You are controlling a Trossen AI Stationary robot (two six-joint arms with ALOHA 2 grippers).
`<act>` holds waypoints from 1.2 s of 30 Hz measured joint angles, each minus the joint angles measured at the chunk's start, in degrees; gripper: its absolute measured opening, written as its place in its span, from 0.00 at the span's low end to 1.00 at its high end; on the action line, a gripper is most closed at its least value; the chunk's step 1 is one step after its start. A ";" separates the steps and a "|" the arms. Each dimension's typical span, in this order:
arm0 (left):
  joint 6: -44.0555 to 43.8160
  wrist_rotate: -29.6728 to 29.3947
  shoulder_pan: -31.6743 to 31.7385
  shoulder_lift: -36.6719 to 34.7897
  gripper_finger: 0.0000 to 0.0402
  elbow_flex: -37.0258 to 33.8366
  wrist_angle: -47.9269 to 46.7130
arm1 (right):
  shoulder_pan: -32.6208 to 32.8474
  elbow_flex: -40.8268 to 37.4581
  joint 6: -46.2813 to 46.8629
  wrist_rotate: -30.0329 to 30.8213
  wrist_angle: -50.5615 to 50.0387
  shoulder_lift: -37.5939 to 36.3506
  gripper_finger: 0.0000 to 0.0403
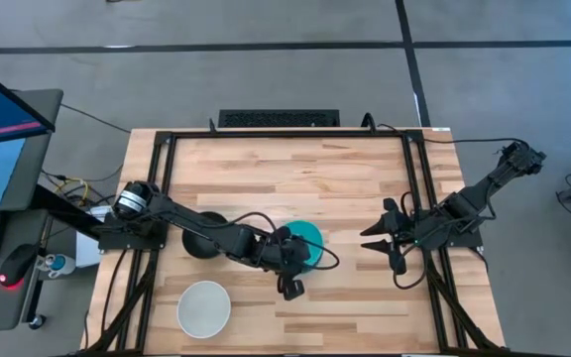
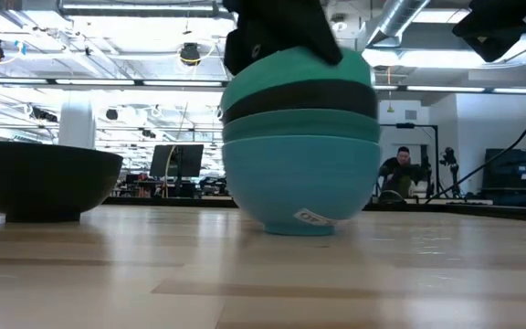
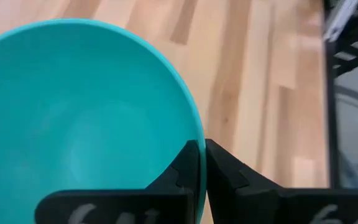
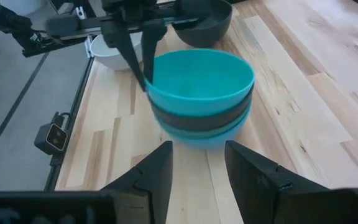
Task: Nest bowls inside each other
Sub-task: Stack the light blue bowl on top of the black bowl
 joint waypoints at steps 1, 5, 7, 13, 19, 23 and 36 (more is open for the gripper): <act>0.02 -0.57 0.00 -0.02 0.00 0.00 -0.95 | 0.00 0.00 0.00 0.00 -0.02 0.00 0.42; 0.02 -1.22 0.02 -0.02 0.00 0.00 -2.53 | 0.00 0.00 0.02 0.95 -0.02 0.00 0.42; 0.00 -1.26 0.02 -0.02 0.00 0.00 -2.54 | -0.10 0.00 0.00 1.33 -0.01 0.00 0.42; -0.07 -1.47 0.07 -0.02 0.00 0.00 -3.86 | -0.65 0.00 0.02 1.34 0.92 0.00 0.42; -0.02 -2.22 0.09 -0.02 0.00 0.00 -4.62 | -0.87 0.02 0.00 1.36 2.59 0.08 0.42; -0.06 -2.33 0.07 0.58 0.00 0.06 -4.65 | -0.87 0.02 0.00 1.33 3.04 0.87 0.42; -0.36 -2.08 0.21 2.49 0.00 0.09 -4.50 | -0.87 0.04 0.01 1.27 7.11 5.67 0.42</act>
